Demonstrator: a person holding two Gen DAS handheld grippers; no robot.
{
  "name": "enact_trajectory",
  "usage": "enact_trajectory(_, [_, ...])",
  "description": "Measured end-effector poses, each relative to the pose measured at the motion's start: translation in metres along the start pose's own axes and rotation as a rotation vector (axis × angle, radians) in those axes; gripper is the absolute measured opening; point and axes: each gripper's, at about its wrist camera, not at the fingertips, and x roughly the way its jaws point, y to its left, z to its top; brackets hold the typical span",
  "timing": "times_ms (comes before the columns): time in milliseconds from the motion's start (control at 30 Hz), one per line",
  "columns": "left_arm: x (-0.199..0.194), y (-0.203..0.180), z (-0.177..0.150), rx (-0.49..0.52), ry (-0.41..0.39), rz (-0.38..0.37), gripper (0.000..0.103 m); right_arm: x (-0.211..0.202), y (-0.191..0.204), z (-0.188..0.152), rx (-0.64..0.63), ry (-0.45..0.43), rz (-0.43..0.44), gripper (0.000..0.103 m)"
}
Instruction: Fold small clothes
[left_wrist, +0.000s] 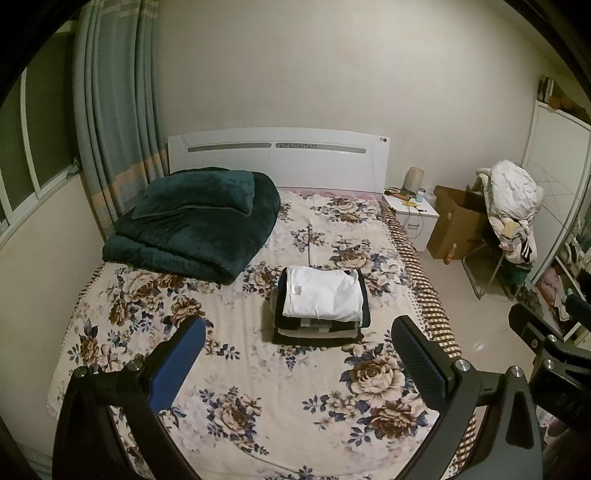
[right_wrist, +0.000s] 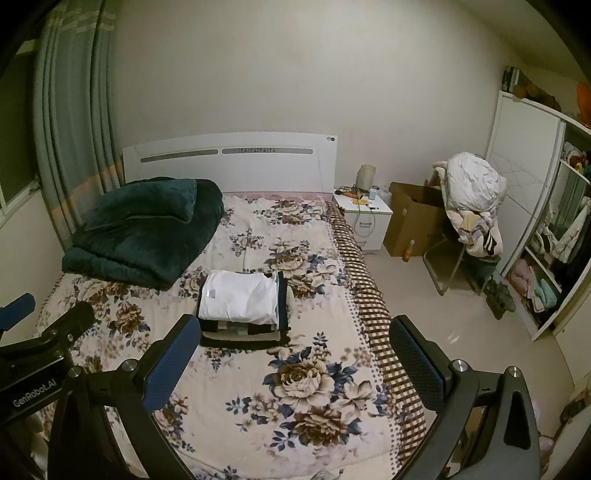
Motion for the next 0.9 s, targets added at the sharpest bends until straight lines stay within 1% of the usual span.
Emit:
enact_trajectory(433, [-0.004, -0.002, 0.000, 0.000, -0.003, 0.003, 0.103, -0.002, 0.000, 0.001, -0.001, -0.003, 0.001, 0.103])
enact_trajectory(667, [-0.005, -0.002, 0.000, -0.001, -0.004, 0.005, 0.103, -0.012, 0.000, 0.000, 0.002, -0.009, 0.005, 0.103])
enact_trajectory(900, [-0.019, -0.003, 0.000, -0.011, -0.016, 0.025, 0.103, -0.017, 0.001, -0.001, 0.003, -0.011, 0.008, 0.103])
